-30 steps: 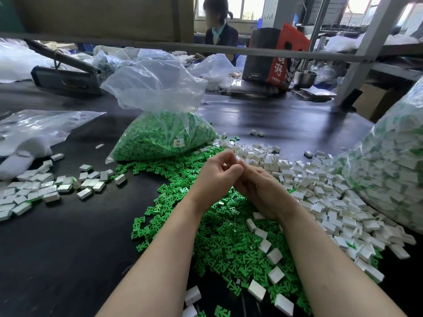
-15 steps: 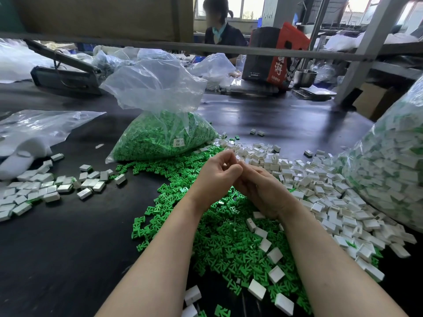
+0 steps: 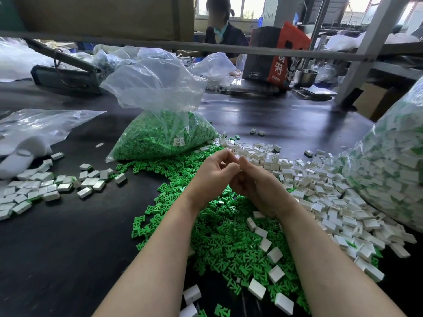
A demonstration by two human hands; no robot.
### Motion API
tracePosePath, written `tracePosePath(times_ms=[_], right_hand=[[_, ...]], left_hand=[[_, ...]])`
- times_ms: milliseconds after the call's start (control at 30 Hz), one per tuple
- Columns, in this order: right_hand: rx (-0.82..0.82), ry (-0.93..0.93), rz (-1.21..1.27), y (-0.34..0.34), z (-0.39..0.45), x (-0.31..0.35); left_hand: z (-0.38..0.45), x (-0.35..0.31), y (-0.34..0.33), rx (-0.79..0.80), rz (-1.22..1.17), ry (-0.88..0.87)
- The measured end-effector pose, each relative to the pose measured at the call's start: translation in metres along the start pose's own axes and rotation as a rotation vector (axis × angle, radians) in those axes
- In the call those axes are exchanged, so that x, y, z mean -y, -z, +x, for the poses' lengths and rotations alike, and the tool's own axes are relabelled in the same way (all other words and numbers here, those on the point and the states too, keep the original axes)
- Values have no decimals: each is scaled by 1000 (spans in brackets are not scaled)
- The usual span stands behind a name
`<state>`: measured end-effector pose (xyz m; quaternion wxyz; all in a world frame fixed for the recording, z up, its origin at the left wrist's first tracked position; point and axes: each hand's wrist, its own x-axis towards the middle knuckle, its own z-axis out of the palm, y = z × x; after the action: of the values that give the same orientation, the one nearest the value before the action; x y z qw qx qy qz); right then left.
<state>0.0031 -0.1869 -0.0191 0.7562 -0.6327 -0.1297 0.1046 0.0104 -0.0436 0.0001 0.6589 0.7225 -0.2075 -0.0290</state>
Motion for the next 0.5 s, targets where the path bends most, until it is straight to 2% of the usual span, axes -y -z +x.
tracePosePath(times_ms=[267,500], right_hand=[[40,-37,40,5,0,2],[62,-22,162,4,-3,3]], left_hand=[[1,2,10,46,125,9],[0,-3,10,100,75,11]])
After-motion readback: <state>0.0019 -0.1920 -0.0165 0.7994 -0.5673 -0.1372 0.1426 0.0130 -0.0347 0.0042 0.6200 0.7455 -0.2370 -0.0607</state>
